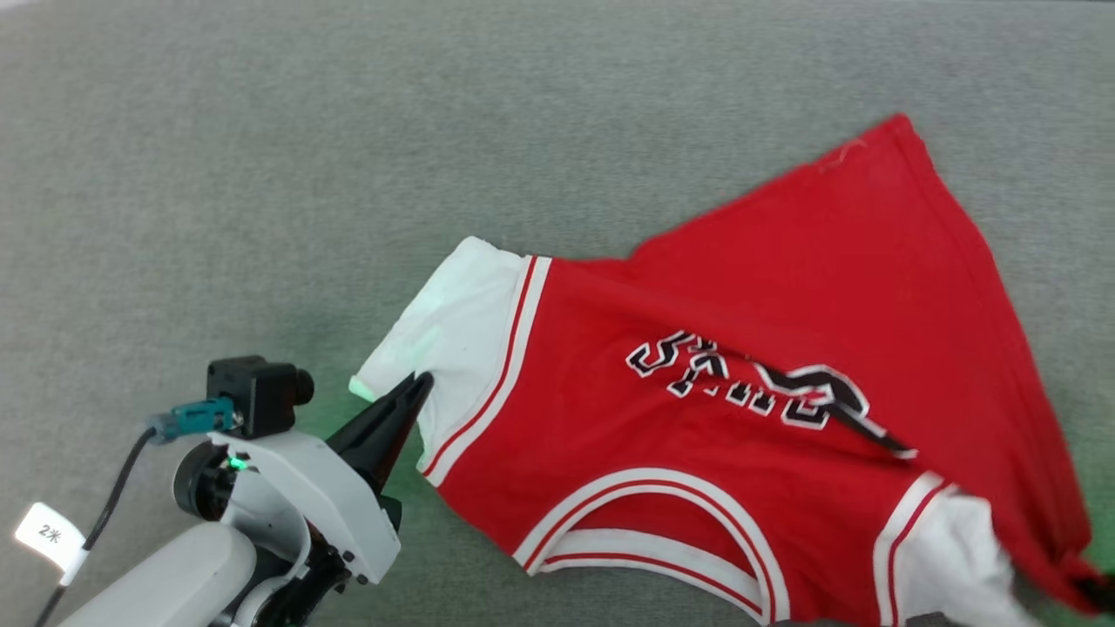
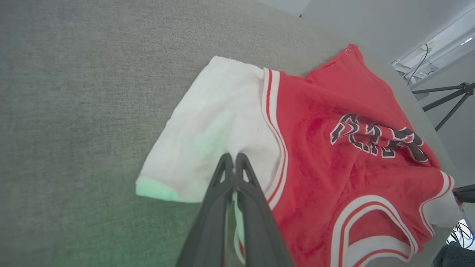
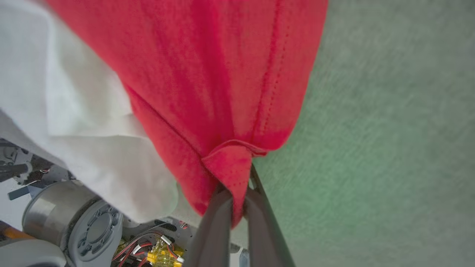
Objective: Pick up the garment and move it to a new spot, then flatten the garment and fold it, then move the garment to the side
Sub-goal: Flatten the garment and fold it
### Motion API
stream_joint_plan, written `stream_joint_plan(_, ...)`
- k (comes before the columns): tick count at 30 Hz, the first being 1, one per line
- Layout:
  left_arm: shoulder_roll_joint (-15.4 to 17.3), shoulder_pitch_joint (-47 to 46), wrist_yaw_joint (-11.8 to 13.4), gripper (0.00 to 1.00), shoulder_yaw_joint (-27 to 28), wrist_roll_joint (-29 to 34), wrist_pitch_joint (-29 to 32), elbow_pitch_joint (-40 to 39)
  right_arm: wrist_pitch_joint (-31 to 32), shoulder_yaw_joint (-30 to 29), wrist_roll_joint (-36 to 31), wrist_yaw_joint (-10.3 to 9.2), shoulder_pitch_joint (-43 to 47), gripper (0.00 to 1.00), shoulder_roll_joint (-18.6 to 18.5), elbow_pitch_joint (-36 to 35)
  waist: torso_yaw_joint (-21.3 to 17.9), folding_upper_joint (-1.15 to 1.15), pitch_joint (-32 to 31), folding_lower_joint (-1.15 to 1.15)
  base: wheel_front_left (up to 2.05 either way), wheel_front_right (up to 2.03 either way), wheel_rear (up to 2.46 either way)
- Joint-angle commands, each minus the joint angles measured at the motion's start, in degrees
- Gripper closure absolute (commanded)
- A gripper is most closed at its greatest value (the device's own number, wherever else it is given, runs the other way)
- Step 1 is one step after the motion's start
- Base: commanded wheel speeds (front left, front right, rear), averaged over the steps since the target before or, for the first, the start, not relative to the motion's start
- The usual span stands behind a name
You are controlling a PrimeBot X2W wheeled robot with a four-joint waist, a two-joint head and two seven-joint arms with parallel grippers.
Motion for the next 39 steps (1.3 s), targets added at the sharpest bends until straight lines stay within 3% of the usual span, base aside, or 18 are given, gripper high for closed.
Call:
stream_joint_plan(1,0.0,0.4,0.4,1.00,0.1,-0.3,0.2,-0.1,0.7,0.1,-0.6,-0.04,1.4,1.00,0.8,-0.4,-1.3,0.00,-0.4,0.00,0.00,0.00,0.00)
stream_joint_plan(9,-0.3,0.2,0.8,1.00,-0.2,0.1,0.2,-0.5,4.2,-2.3,-3.2,-0.04,6.4,1.00,5.5,-3.9,-1.8,0.00,-0.6,0.00,0.00,0.00,0.00)
stream_joint_plan(10,-0.3,0.3,0.8,1.00,-0.2,0.1,0.2,-0.5,4.1,-3.1,-3.4,-0.04,6.1,0.91,5.9,-4.4,-1.7,0.00,-0.7,0.00,0.00,0.00,0.00)
stream_joint_plan(11,-0.3,0.4,0.9,1.00,-0.2,0.1,0.2,-0.5,3.4,-4.5,-3.8,-0.04,5.5,0.66,6.2,-4.7,-1.6,0.00,-0.8,0.00,0.00,0.00,0.00)
stream_joint_plan(12,-0.2,0.5,1.0,1.00,-0.1,0.2,0.0,-0.6,3.1,-6.2,-4.0,-0.04,4.9,0.10,6.5,-4.9,-1.5,0.00,-0.9,0.00,0.00,0.00,0.00)
stream_joint_plan(13,-0.2,0.6,1.0,1.00,-0.1,0.2,-0.1,-0.7,2.9,-7.6,-4.4,-0.04,4.6,0.00,6.5,-5.4,-1.3,0.00,-1.0,0.00,0.00,0.00,0.00)
stream_joint_plan(19,-0.4,0.2,1.4,1.00,-0.2,0.8,-0.5,-2.1,3.2,-16.8,-5.7,-0.04,-0.4,0.00,5.1,-8.1,0.5,0.00,-0.4,0.00,0.00,0.00,0.00)
stream_joint_plan(23,-0.8,-1.0,1.5,1.00,-0.5,1.8,-0.4,-3.2,2.6,-18.8,-7.5,-0.04,-9.1,0.00,5.2,-8.1,2.2,0.00,1.4,0.00,0.00,0.00,0.00)
stream_joint_plan(31,-2.2,-2.9,1.1,1.00,-0.8,2.8,-0.5,-3.2,1.7,-7.7,-13.9,-0.04,-29.0,0.00,9.7,4.2,5.5,0.00,5.0,0.00,0.00,0.00,0.00)
stream_joint_plan(39,-3.3,-4.0,0.5,1.00,-1.1,3.4,-1.2,-2.4,0.0,1.6,-15.9,-0.04,-38.5,0.00,11.3,17.0,8.2,0.00,8.0,0.00,0.00,0.00,0.00)
